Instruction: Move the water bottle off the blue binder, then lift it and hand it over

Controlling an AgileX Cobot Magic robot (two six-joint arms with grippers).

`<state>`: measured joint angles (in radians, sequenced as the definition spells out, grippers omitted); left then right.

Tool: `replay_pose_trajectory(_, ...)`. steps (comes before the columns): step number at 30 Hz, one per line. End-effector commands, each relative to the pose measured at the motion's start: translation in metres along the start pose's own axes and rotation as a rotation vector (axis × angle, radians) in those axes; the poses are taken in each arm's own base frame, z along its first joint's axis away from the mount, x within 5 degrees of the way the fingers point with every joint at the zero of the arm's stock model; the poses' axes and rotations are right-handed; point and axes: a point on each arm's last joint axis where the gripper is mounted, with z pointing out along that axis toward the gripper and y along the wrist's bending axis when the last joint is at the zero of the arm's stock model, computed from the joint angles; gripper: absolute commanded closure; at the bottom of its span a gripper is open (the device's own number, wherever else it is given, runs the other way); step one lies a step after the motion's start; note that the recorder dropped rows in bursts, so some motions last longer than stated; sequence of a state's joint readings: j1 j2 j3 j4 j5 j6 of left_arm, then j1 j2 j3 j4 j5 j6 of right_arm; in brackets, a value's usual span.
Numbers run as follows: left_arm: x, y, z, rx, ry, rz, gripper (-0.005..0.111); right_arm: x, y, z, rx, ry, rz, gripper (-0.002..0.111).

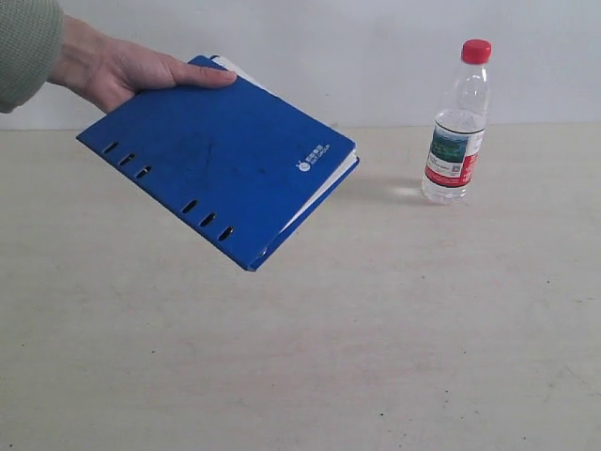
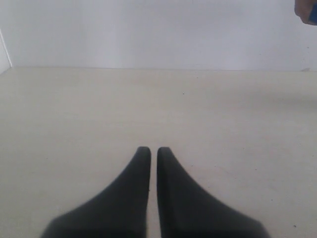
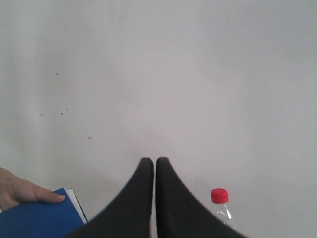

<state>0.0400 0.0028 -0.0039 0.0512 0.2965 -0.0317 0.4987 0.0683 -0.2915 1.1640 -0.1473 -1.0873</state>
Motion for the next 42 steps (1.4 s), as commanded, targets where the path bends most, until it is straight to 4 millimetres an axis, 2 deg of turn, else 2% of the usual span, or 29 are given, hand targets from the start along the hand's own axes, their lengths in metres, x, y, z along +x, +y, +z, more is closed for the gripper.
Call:
replay_pose_trajectory(1,0.002,0.000,0.000,0.005,0.005,-0.003,0.102,0.002,0.002,0.001,-0.034,0.011,-0.027,0.109)
replay_pose_trajectory(4,0.002,0.000,0.000,0.005,0.005,-0.003,0.102,0.001,0.003,0.001,-0.047,-0.004,-0.035,0.109)
replay_pose_trajectory(8,0.002,0.000,0.000,0.005,0.005,-0.003,0.102,0.009,0.000,-0.002,0.001,-0.073,-0.025,0.109)
replay_pose_trajectory(13,0.002,0.000,0.000,0.005,0.005,-0.003,0.102,0.026,-0.006,-0.012,0.169,-0.162,-0.041,0.109)
replay_pose_trajectory(16,0.002,0.000,0.000,0.005,0.005,-0.003,0.102,0.036,-0.010,-0.013,0.249,-0.133,-0.168,0.109)
replay_pose_trajectory(18,0.002,0.000,0.000,0.005,0.005,-0.003,0.102,0.045,-0.012,-0.014,0.274,-0.093,-0.243,0.109)
replay_pose_trajectory(22,0.002,0.000,0.000,0.005,0.005,-0.003,0.102,0.077,-0.019,-0.017,0.294,0.079,-0.259,0.109)
replay_pose_trajectory(23,0.002,0.000,0.000,0.005,0.005,-0.003,0.102,0.080,-0.019,-0.018,0.295,0.097,-0.272,0.109)
replay_pose_trajectory(26,0.002,0.000,0.000,0.005,0.005,-0.003,0.102,0.101,-0.023,-0.023,0.297,0.355,-0.339,0.109)
replay_pose_trajectory(30,0.002,0.000,0.000,0.005,0.005,-0.003,0.102,0.122,-0.027,-0.035,0.326,0.624,-0.318,0.109)
replay_pose_trajectory(34,0.002,0.000,0.000,0.005,0.005,-0.003,0.102,0.122,-0.029,-0.036,0.389,0.620,-0.257,0.109)
replay_pose_trajectory(42,0.002,0.000,0.000,0.005,0.005,-0.003,0.102,0.122,-0.029,-0.036,0.407,0.607,-0.199,0.109)
